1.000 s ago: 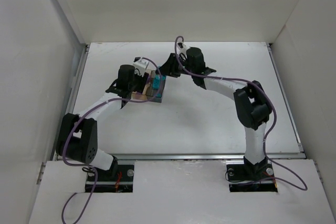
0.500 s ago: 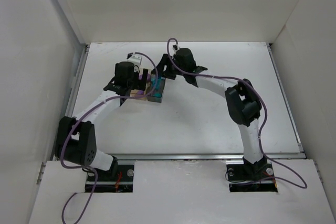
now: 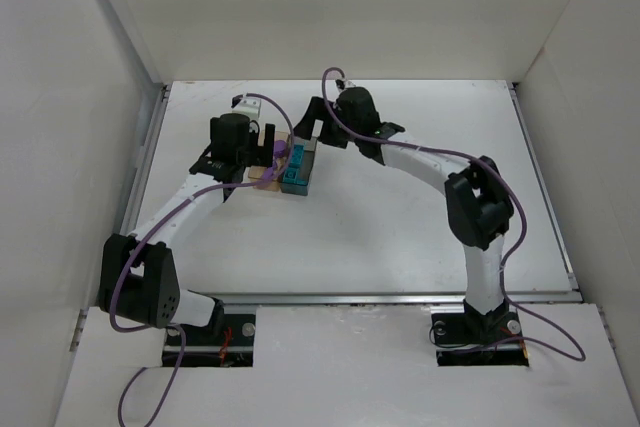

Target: Sort the legos into containers by color

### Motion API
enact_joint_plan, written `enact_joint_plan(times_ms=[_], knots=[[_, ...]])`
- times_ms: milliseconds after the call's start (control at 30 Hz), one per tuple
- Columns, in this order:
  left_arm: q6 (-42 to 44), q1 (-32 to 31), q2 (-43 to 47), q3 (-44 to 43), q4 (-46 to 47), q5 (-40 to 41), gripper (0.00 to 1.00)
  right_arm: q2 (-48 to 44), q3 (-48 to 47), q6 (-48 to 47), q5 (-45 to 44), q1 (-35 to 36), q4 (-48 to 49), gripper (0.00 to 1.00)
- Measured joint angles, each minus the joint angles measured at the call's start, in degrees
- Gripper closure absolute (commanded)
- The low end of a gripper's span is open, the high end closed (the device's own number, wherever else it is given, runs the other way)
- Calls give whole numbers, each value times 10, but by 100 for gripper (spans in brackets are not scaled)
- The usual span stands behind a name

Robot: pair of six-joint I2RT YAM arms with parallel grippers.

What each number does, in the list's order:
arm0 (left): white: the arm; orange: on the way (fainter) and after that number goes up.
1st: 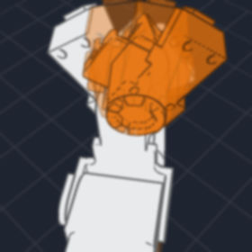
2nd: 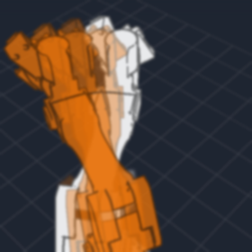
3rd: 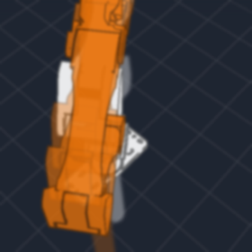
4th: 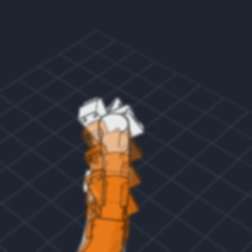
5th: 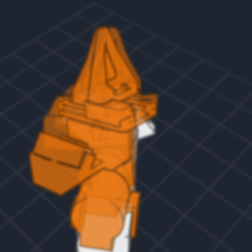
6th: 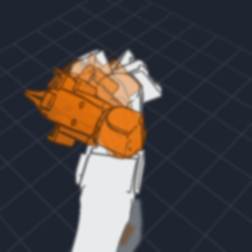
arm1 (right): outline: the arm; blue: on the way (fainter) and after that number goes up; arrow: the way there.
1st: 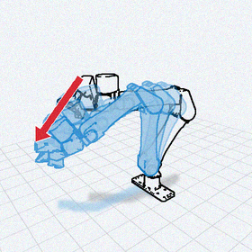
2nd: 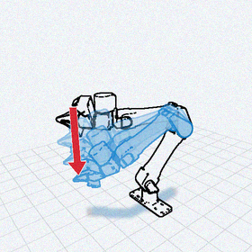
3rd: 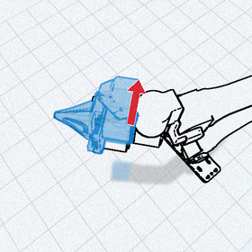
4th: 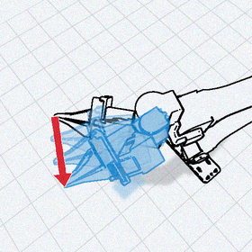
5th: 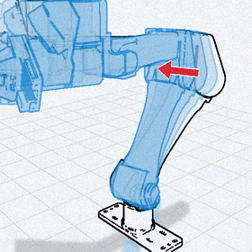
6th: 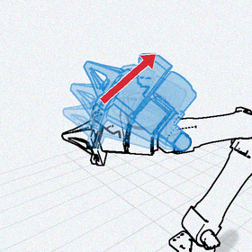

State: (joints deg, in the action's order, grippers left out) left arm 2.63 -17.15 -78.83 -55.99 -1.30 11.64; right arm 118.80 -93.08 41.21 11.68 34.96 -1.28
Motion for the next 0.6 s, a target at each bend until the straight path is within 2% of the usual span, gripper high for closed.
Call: enact_joint_plan(times_ms=[133,233,600], knots=[[-1,0,0,0,0,5,6,-55,14,-15,-11,-2,2,0],[-1,0,0,0,0,8,6,-62,14,-18,1,-9,5,0],[-1,0,20,0,0,30,6,90,-12,6,44,-29,-27,0]])
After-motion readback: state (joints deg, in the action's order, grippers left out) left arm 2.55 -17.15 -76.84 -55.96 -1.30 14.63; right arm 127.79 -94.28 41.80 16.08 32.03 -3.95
